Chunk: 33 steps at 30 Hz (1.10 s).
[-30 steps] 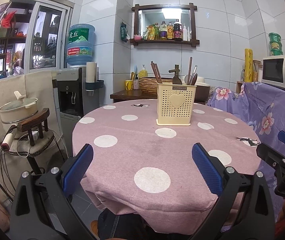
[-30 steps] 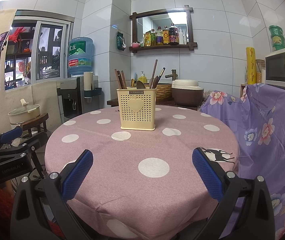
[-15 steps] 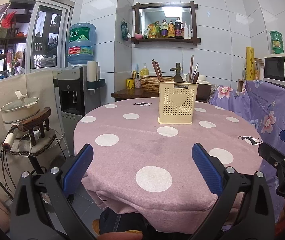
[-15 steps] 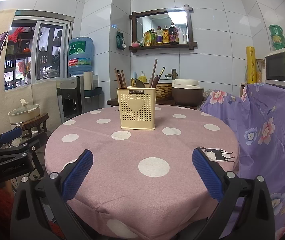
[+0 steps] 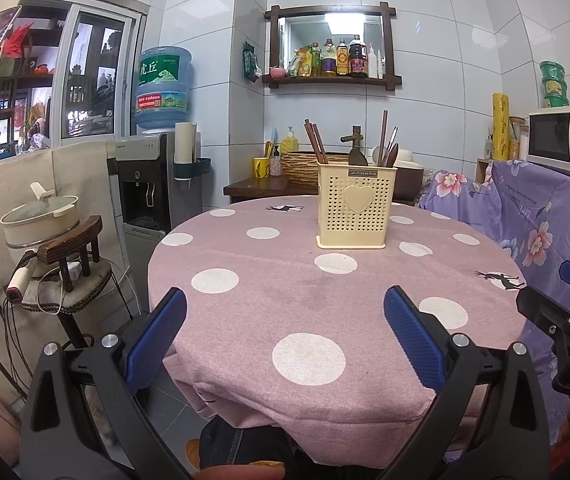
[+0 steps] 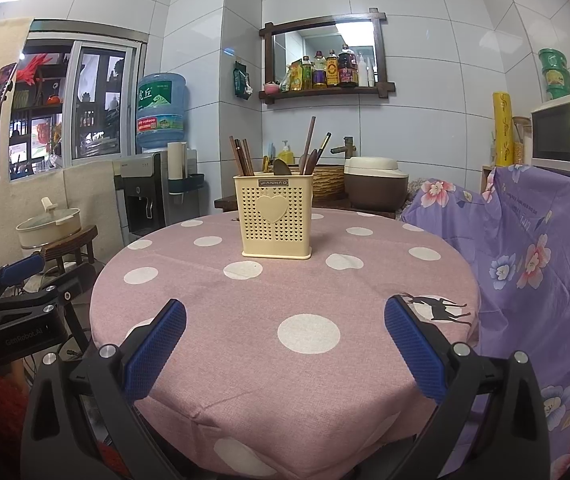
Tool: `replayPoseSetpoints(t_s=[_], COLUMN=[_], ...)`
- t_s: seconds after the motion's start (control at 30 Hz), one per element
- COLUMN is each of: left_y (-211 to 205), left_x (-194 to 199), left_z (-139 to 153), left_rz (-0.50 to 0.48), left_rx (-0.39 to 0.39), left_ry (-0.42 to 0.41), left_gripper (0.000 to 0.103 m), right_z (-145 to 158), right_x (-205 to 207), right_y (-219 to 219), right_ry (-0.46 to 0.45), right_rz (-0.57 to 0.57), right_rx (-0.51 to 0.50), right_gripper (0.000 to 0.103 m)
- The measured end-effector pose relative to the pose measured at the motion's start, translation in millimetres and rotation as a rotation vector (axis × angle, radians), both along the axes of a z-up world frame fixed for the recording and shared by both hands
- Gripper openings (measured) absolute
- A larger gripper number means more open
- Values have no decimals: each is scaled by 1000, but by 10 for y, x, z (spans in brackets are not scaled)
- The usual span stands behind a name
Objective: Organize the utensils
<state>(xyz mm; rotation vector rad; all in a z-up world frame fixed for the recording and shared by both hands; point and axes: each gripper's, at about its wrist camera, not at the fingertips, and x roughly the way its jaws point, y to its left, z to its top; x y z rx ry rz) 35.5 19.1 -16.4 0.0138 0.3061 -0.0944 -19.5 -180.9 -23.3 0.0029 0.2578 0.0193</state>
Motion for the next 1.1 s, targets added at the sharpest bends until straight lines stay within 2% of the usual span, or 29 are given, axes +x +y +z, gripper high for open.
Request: replayPoseSetpoints(t_s=[1.1], left_y=[20], left_x=[16], left_z=[-5], left_rz=[4], left_rx=[-9], left_ry=[-4], left_gripper=[97], right_z=[-46], right_x=[24], right_y=[20], right_ry=[11], right_rz=[-2], right_rx=[4], right_gripper=[98])
